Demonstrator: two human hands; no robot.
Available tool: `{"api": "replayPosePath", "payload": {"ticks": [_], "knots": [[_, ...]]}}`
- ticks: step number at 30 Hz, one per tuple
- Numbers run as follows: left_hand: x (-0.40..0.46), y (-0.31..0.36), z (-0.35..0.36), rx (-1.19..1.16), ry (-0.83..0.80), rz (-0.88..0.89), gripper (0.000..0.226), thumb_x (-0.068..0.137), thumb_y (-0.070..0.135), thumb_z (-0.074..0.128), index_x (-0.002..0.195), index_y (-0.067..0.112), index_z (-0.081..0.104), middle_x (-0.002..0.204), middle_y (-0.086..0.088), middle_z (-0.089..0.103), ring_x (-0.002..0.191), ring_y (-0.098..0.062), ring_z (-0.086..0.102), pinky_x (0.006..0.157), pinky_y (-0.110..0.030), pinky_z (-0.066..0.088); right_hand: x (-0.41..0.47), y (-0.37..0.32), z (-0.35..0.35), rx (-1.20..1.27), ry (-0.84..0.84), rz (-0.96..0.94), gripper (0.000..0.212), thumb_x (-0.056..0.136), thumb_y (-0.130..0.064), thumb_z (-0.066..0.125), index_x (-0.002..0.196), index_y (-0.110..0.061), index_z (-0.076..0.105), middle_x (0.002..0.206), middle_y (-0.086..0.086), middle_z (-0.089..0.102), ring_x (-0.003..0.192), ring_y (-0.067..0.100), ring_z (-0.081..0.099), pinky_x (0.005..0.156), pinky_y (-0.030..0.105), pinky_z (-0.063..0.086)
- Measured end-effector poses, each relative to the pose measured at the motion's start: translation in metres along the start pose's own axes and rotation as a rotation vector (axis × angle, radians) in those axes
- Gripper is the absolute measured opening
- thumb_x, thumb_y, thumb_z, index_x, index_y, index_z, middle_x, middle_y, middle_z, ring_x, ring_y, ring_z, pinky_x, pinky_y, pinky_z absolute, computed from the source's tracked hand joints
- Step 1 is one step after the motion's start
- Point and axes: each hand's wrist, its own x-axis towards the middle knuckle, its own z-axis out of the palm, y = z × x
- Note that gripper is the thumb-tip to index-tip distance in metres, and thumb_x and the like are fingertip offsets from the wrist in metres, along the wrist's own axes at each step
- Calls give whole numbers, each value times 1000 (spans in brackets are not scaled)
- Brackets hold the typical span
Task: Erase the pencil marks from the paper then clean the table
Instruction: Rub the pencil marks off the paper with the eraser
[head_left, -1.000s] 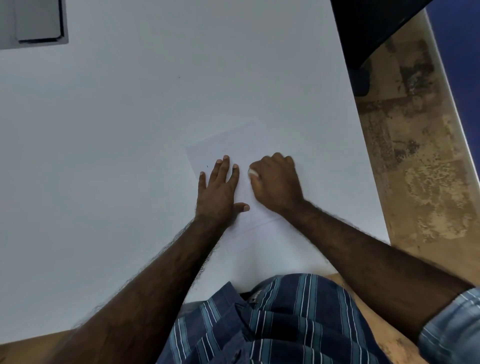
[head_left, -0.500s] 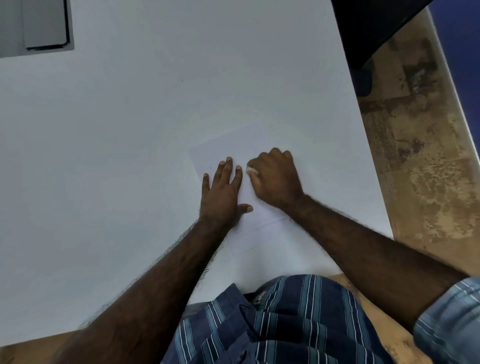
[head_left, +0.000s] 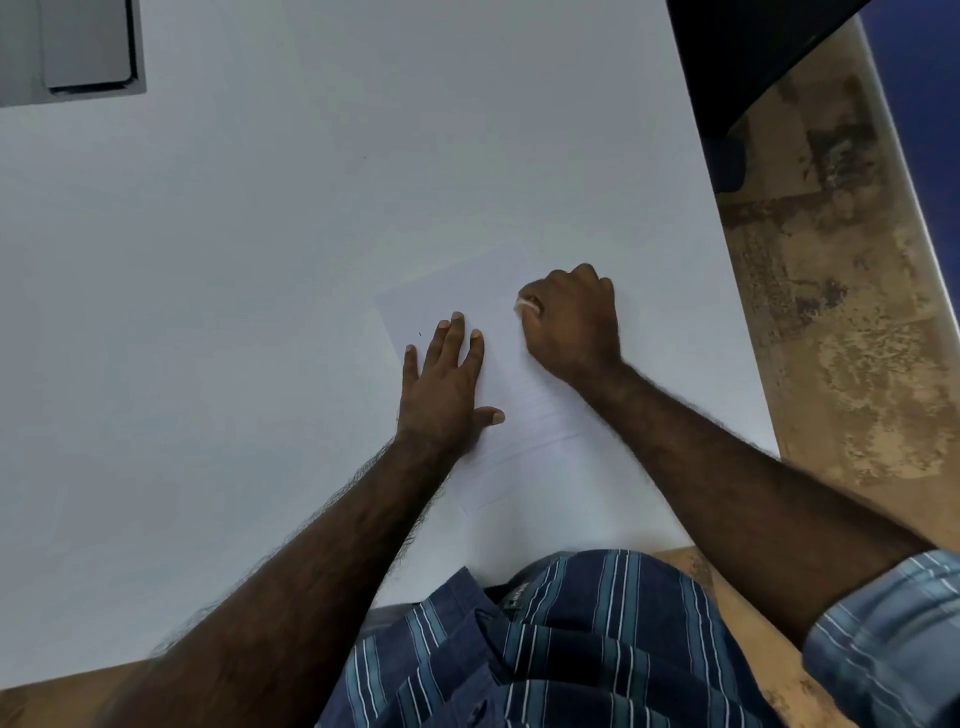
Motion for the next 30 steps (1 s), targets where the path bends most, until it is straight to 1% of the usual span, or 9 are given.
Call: {"api": "replayPosePath", "payload": {"ticks": [4,9,13,17,20,22,26,27,30], "knots": [[0,-1,1,-2,13,1,105,92,59,65,165,20,0,171,-4,-19,158,-21,-15,128,-51,-5,-12,-1,-7,87,-55,79,13,96,-32,66,95,-27,78,90,-7,74,95,28,59,82,41,41],[1,-1,0,-16,14,4,106,91,60,64,165,21,-1,171,-4,-20,158,-20,-16,128,-51,-5,-49,3,-11,47,-149,-19,8,95,-29,69,96,-29,77,91,-7,72,92,27,59,82,43,45],[1,-1,0,-25,24,9,106,91,64,63,165,22,0,171,-4,-18,158,-20,-14,128,-51,-3,-54,6,-8,50,-111,-35,8,96,-28,69,96,-30,76,92,-9,73,90,26,59,79,43,46],[4,5,0,-114,33,-3,103,90,69,60,164,32,-2,171,-5,-15,159,-23,-13,127,-55,-3,-57,3,-5,49,-96,-20,9,97,-27,68,98,-29,77,94,-9,73,90,26,59,79,43,46],[4,9,5,-55,36,-12,101,90,67,62,165,32,3,170,-7,-20,158,-25,-17,126,-60,-4,-66,2,-5,56,-60,-14,9,98,-27,68,99,-28,77,93,-9,74,90,25,59,78,43,46],[4,9,7,-31,32,-18,100,90,66,62,165,31,4,170,-8,-23,158,-26,-18,125,-61,-4,-75,0,-3,43,-55,-57,11,99,-28,66,99,-26,77,93,-8,73,90,25,59,78,43,45],[4,8,8,-12,26,-10,99,91,68,59,165,31,4,169,-8,-24,157,-26,-19,125,-61,-2,-85,-4,-2,-55,-85,-255,17,99,-29,60,101,-23,76,93,-3,72,90,28,59,78,42,39],[4,8,7,-16,26,-12,99,91,67,60,165,32,4,169,-8,-24,157,-26,-19,125,-61,-2,-79,0,-3,-77,-70,-235,18,99,-29,59,99,-22,76,92,-2,71,89,29,58,78,43,38],[4,8,7,-25,27,-15,99,90,66,61,164,32,4,170,-7,-23,157,-26,-19,125,-60,-3,-57,15,-9,-67,23,15,15,94,-26,60,91,-22,75,85,-3,69,87,30,56,76,42,37]]}}
